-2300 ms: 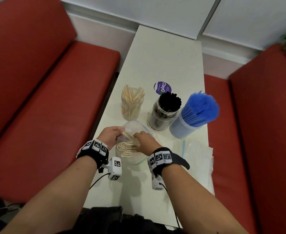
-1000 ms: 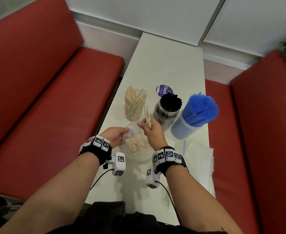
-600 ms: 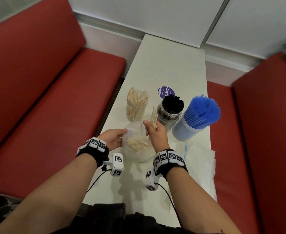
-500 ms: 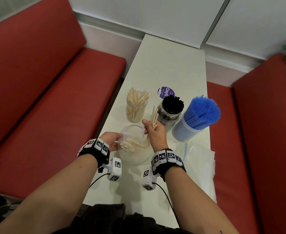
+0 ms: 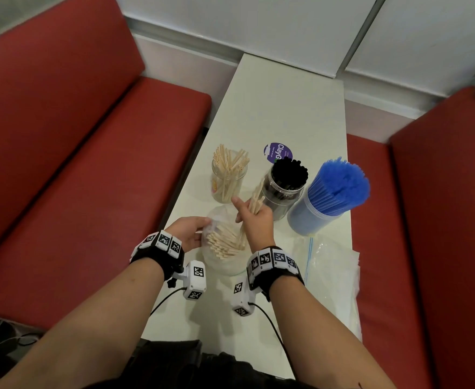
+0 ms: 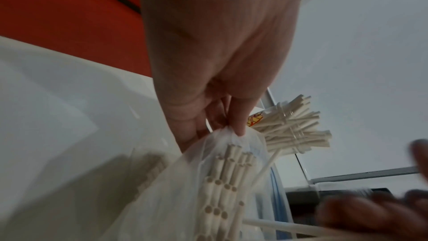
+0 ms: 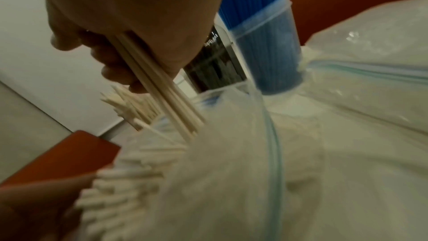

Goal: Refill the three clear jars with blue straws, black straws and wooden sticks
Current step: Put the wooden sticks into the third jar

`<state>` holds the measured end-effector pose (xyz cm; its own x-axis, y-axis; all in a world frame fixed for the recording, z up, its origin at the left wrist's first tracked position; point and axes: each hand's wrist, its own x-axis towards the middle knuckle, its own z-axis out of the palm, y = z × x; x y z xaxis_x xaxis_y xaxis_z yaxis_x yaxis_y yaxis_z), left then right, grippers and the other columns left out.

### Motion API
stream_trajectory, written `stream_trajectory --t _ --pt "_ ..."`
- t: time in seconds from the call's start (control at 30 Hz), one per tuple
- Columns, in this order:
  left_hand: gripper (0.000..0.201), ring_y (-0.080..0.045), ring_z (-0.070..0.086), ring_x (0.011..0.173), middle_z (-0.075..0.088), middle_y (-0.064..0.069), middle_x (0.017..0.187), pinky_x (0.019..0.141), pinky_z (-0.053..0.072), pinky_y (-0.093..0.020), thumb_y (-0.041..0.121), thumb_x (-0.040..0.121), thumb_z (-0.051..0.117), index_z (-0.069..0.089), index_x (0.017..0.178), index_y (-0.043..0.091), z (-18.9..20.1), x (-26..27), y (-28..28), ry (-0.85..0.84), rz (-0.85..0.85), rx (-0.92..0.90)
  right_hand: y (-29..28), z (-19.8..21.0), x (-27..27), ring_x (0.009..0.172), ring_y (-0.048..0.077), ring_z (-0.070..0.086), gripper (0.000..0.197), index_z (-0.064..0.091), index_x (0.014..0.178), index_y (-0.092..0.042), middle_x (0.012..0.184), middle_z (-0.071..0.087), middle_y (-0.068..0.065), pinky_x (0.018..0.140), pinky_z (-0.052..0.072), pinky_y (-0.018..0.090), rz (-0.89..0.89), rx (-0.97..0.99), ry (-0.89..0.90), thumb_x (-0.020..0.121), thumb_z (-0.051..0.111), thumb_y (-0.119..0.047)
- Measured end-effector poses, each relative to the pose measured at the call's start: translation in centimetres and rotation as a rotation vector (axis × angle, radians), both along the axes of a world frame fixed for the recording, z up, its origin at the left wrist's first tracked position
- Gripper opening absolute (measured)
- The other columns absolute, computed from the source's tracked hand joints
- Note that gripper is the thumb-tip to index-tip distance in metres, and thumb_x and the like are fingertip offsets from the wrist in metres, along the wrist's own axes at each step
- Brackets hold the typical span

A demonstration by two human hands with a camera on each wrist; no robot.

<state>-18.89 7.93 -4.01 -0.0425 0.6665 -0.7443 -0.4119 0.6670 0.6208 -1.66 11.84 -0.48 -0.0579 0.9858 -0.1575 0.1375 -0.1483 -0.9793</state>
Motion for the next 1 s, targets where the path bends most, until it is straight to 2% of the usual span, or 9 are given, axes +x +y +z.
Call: stream_trajectory --t 0.07,0.27,0.37,0.47,0.57,0.63,0.77,0.87,1.0 --pt "0.017 -0.028 0.069 0.085 0.073 -0.012 0.102 0.079 0.058 -0.039 0.012 0.1 0.055 0.067 0.108 0.004 0.0 -0.1 -0.1 0.011 0.002 0.008 -0.9 -1.1 0.2 0.053 0.012 0.053 0.046 0.058 0.07 0.001 0.058 0.056 0.007 0.068 0.047 0.03 -0.003 -0.069 -0.032 0.088 0.077 -0.037" --pt "0.013 -0.022 0.074 0.073 0.078 -0.006 0.087 0.063 0.058 -0.033 0.013 0.1 0.057 0.069 0.102 0.008 0.1 -0.6 0.0 0.032 0.007 0.01 -0.3 0.4 -0.1 0.052 0.015 0.045 0.049 0.048 0.055 -0.019 0.055 0.047 0.007 0.056 0.044 0.022 -0.061 0.008 0.024 0.086 0.074 -0.047" --pt "0.013 -0.02 0.075 0.068 0.078 -0.004 0.081 0.057 0.059 -0.03 0.012 0.1 0.056 0.068 0.1 0.008 0.3 -0.5 -0.1 0.028 0.003 0.006 0.0 0.3 -0.1 0.052 0.017 0.046 0.049 0.049 0.055 -0.019 0.052 0.049 0.005 0.06 0.045 0.03 -0.059 -0.012 0.023 0.09 0.073 -0.044" --pt "0.014 -0.023 0.073 0.073 0.077 -0.005 0.081 0.064 0.059 -0.033 0.011 0.101 0.054 0.068 0.098 0.008 0.4 -0.4 -0.1 0.024 -0.032 0.004 0.6 0.9 0.1 0.051 0.017 0.039 0.045 0.046 0.064 -0.018 0.055 0.042 0.001 0.056 0.04 0.031 -0.034 -0.025 0.032 0.092 0.072 -0.04" --pt "0.016 -0.026 0.068 0.082 0.073 -0.011 0.094 0.071 0.057 -0.036 0.012 0.103 0.052 0.067 0.101 0.006 0.4 -0.6 0.1 0.011 -0.058 0.004 3.2 5.5 -0.8 0.05 0.016 0.041 0.044 0.046 0.066 -0.022 0.054 0.045 -0.005 0.05 0.04 0.026 -0.008 0.128 0.065 0.09 0.07 -0.05" --pt "0.015 -0.026 0.066 0.082 0.069 -0.012 0.098 0.071 0.056 -0.036 0.012 0.104 0.05 0.064 0.104 0.006 0.4 -0.5 0.3 0.012 -0.059 0.001 5.7 9.9 -1.8 0.051 0.017 0.041 0.045 0.048 0.064 -0.023 0.054 0.045 -0.002 0.049 0.04 0.029 -0.037 0.237 0.121 0.088 0.07 -0.054" --pt "0.012 -0.025 0.064 0.077 0.068 -0.011 0.094 0.063 0.057 -0.034 0.01 0.103 0.053 0.064 0.099 0.007 0.3 -0.6 0.6 0.027 -0.038 -0.019 10.0 16.0 -3.8 0.048 0.016 0.044 0.04 0.051 0.059 -0.031 0.052 0.048 -0.002 0.049 0.042 0.027 -0.1 0.382 0.293 0.088 0.073 -0.047" --pt "0.012 -0.025 0.063 0.076 0.067 -0.012 0.094 0.069 0.054 -0.037 0.01 0.102 0.054 0.065 0.098 0.007 0.2 -0.7 0.7 0.024 -0.048 -0.026 11.9 16.6 -4.9 0.048 0.015 0.043 0.039 0.048 0.064 -0.025 0.052 0.046 -0.003 0.05 0.041 0.027 -0.126 0.38 0.353 0.09 0.073 -0.041" --pt "0.013 -0.026 0.063 0.077 0.067 -0.012 0.094 0.074 0.054 -0.038 0.011 0.102 0.054 0.065 0.096 0.007 0.1 -1.1 1.1 0.002 -0.062 -0.024 13.0 14.4 -6.2 0.05 0.017 0.042 0.042 0.046 0.062 -0.023 0.051 0.045 -0.002 0.053 0.04 0.028 -0.129 0.313 0.311 0.093 0.072 -0.035"
